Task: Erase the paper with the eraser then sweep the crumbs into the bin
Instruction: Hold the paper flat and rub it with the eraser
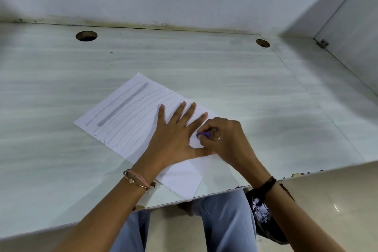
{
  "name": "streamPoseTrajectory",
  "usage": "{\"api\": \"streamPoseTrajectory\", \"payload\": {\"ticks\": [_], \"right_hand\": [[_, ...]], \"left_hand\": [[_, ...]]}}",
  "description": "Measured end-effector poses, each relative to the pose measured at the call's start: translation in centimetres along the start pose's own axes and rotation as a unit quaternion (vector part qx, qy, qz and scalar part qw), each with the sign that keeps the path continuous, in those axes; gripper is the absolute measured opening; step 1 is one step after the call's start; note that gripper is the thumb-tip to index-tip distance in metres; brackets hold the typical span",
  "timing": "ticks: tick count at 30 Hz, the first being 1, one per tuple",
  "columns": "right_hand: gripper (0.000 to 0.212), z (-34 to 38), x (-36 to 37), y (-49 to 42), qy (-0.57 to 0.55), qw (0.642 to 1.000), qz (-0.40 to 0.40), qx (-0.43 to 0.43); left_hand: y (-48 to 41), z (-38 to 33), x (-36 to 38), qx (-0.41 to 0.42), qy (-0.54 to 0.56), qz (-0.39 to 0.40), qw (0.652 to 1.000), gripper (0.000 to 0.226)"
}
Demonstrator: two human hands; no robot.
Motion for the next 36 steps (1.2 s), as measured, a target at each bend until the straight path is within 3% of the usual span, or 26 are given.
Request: {"api": "streamPoseTrajectory", "payload": {"ticks": [5,9,14,19,23,25,29,33,36], "right_hand": [[0.011,-3.1,-3.0,-2.0,-0.016,0.995,-0.063,0.080],[0.016,0.4,0.0,-0.1,-0.024,1.000,-0.014,-0.005],[0.009,-4.2,-3.6,-2.3,-0.068,0.984,-0.112,0.121],[0.011,-0.3,-0.1,-0.3,-0.050,0.998,-0.032,0.034],[0.007,-4.7,-3.8,-2.2,-0.074,0.982,-0.110,0.134],[0.007,-4.3,-3.7,-2.2,-0.071,0.983,-0.113,0.124],[0.010,-0.4,-0.4,-0.2,-0.041,0.998,-0.045,0.030],[0.008,-5.0,-4.0,-1.7,-0.052,0.984,-0.119,0.123],[0.010,-5.0,-4.8,-2.1,-0.049,0.983,-0.131,0.118]], "left_hand": [[0.1,0.0,0.1,-0.008,0.027,0.002,1.000,0.101],[0.0,0.0,0.1,-0.002,0.006,-0.004,1.000,0.102],[0.1,-0.1,-0.1,-0.006,0.021,-0.010,1.000,0.100],[-0.1,0.0,0.1,-0.007,0.013,0.007,1.000,0.104],[0.0,0.0,-0.1,-0.005,0.026,-0.005,1.000,0.102],[0.0,0.0,0.0,-0.005,0.021,-0.003,1.000,0.102],[0.0,0.0,0.0,-0.005,0.011,0.002,1.000,0.101],[0.0,0.1,0.0,-0.006,0.019,0.002,1.000,0.102],[0.0,0.0,0.0,-0.006,0.018,0.003,1.000,0.101]]}}
Point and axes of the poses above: each hand's wrist, its own y-axis away from the middle knuckle, its own x-axis out of the palm, z = x × y, the point moved 6 cm from there along -y, towards the middle knuckle, and after that the axes turned 1 degree about -x, right-handed, at the moved point
